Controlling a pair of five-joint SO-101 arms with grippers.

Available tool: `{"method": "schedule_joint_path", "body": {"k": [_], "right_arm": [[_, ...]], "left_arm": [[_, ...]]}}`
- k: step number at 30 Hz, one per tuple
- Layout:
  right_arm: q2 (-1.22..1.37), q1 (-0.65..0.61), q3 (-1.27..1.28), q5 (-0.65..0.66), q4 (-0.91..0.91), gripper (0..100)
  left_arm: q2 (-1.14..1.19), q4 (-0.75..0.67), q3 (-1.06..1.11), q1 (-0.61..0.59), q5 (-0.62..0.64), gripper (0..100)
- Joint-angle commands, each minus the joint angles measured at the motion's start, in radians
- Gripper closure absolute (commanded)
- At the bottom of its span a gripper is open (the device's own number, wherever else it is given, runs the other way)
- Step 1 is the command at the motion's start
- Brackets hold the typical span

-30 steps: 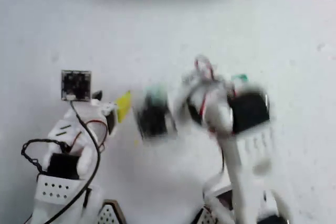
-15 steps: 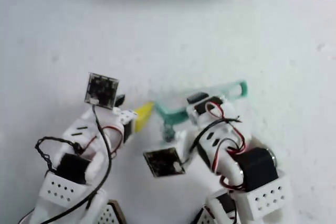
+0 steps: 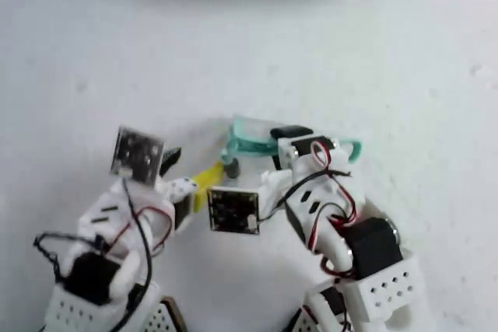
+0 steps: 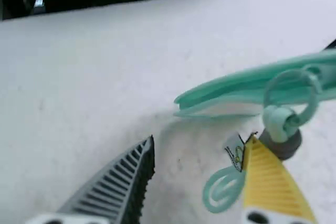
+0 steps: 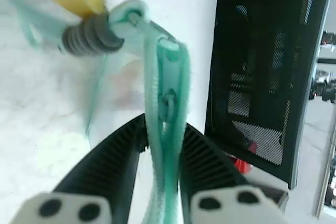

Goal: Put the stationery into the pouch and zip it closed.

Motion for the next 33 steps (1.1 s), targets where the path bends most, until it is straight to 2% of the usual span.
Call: {"method": "schedule_joint_path", "body": {"k": [1,3,7,15,19,23,26,29,33], "right_arm": [[0.007,-0.058,0.037,-0.011,-0.001,98.1],[0.005,-0.087,0.055,-0.011,0.005,98.1],[0.013,-0.104,0.071,-0.055,0.001,98.1],[0.005,-0.116,0.069,-0.109,-0.022,98.1],[0.005,-0.076,0.061,-0.141,-0.094,98.1],[0.005,-0.045,0.034,-0.196,-0.131,98.1],[0.005,-0.045,0.011,-0.193,-0.125,98.1],[0.004,-0.044,0.002,-0.193,-0.117,98.1],[-0.001,-0.044,0.0,-0.192,-0.104,98.2]], "left_arm": [[-0.179,-0.048,0.035,0.031,-0.008,72],[-0.243,-0.049,0.057,0.036,-0.006,72],[-0.229,0.006,0.009,0.09,-0.006,72],[-0.229,-0.003,0.006,0.09,-0.017,72],[-0.229,-0.002,0.015,0.142,-0.153,72],[-0.229,0.002,0.031,0.143,-0.166,71],[-0.229,0.04,0.014,0.142,-0.23,71],[-0.229,0.044,0.003,0.074,-0.239,71],[-0.229,0.017,0.002,-0.039,-0.173,71]]}}
